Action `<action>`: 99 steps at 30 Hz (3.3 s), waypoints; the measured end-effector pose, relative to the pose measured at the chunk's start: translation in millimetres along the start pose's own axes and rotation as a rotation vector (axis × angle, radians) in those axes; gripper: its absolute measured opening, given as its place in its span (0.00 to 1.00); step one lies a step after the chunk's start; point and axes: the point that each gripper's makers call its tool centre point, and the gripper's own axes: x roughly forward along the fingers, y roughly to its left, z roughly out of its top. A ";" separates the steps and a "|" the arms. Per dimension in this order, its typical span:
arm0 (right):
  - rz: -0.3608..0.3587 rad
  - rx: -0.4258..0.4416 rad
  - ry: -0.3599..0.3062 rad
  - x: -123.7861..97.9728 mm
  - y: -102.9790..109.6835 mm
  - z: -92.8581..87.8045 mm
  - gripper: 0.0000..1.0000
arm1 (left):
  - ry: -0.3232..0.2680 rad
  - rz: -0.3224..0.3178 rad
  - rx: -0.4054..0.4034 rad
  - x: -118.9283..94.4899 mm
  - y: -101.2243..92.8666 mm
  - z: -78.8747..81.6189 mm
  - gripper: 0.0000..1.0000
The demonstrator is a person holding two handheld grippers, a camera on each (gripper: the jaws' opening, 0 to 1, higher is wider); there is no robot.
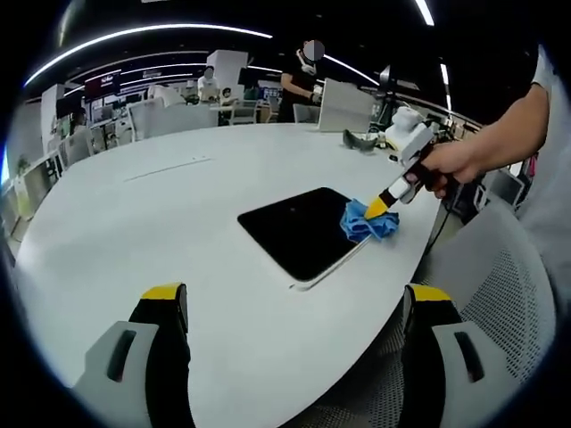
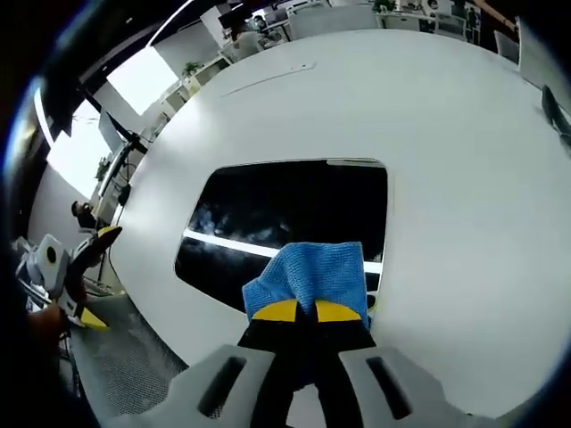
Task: Wipe the mirror surface with the cleaning cloth until all visible marks leave the cleaned area.
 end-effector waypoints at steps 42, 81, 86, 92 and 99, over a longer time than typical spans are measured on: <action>-0.053 0.026 -0.010 -11.3 -38.0 0.0 0.00 | 0.015 -0.009 -0.002 -0.7 -1.2 -4.4 0.99; -0.126 0.006 -0.005 20.1 -58.8 74.6 0.00 | 0.015 -0.012 -0.020 2.8 -3.5 0.4 0.99; -0.134 -0.008 -0.007 21.3 -59.2 79.9 0.00 | 0.006 -0.007 -0.019 2.2 -2.1 1.9 0.99; -0.140 -0.021 -0.009 23.8 -59.2 87.8 0.00 | -0.008 -0.016 -0.019 2.0 -3.7 4.5 0.99; -0.136 0.003 -0.016 27.8 -63.7 95.5 0.00 | -0.005 -0.005 -0.012 2.2 -2.1 3.7 0.99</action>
